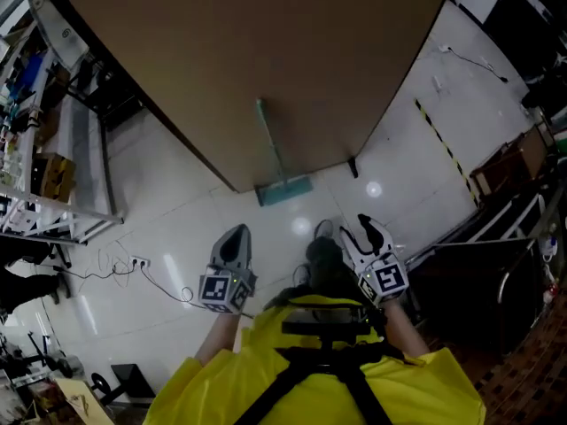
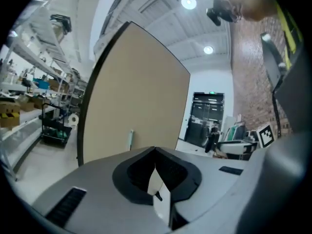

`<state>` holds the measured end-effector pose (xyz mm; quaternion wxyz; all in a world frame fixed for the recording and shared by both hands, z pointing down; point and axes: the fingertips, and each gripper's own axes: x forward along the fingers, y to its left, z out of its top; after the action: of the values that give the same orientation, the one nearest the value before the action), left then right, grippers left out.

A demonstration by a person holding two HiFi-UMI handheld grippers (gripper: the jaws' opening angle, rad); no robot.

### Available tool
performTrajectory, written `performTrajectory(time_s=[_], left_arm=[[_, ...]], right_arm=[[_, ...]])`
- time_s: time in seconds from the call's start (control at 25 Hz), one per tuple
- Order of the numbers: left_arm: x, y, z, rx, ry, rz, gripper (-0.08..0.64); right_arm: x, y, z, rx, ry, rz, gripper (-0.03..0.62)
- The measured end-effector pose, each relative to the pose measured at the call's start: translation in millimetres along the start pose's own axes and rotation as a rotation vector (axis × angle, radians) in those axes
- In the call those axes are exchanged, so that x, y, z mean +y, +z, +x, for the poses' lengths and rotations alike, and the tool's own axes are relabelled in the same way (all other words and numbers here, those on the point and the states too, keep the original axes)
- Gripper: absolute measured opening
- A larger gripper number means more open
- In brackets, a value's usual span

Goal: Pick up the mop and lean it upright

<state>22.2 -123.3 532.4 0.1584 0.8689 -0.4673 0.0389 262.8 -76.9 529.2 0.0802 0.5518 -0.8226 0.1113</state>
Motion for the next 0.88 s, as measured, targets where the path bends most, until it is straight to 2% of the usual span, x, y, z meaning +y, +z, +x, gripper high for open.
performTrajectory(time_s=[0.12,0.28,0.4,0.56,0.6,0.8,0.88], left_arm=[[31.9,-2.6,1.0,-0.017,0.080,0.032,0.000],[71.6,12.2,40.5,-0.036,0.197,0.053,0.000],[96.2,26.9,95.3,-0.024,0.217,0.040,0.000],[127.9,53.8,167.8,-0.053,0.231,0.016,0.000],[133.7,55.0,183.9,-0.050,0.238,0.023,0.000],[174.5,63.8,242.7,-0.011,0.261,0.046,0.000],[174.6,58.7,256.6,0.006,0.257,0.057,0.000]], right_arm=[[-0.3,8.5,63.5,-0.020,0.016,0.017,0.216],[0.7,25.3,148.1,-0.040,0.073,0.002,0.216],[-8.0,36.1,206.4,-0.053,0.115,-0.006,0.216],[-31.6,28.0,282.3,-0.029,0.123,-0.001,0.227],[-37.3,23.5,300.9,-0.022,0.121,-0.003,0.255],[-36.8,1.0,413.1,0.038,0.077,0.004,0.253],[-37.2,-7.3,435.6,0.054,0.067,-0.003,0.253]])
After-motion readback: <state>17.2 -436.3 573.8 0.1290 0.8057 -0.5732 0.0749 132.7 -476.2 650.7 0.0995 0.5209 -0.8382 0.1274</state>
